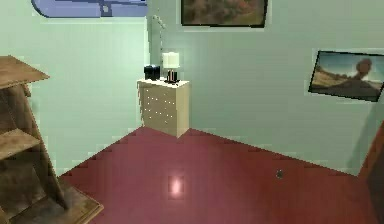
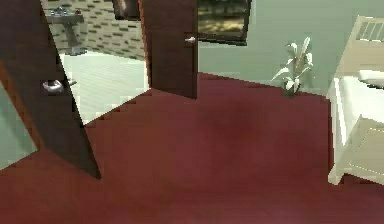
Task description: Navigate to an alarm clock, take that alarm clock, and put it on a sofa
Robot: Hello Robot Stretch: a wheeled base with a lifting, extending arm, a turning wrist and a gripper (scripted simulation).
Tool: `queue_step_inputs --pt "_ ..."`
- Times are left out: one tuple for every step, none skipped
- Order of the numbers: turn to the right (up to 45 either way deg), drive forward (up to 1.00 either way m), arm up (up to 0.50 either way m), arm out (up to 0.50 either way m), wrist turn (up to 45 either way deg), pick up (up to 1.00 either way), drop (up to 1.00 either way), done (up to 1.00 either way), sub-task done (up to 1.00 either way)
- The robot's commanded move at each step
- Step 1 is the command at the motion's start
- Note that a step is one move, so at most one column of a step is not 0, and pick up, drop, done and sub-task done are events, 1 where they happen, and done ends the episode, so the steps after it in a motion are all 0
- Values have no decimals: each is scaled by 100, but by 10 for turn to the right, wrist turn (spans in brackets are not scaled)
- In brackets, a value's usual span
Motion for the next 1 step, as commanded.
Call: queue_step_inputs --pt "-30 0 0 0 0 0 0 0 0"
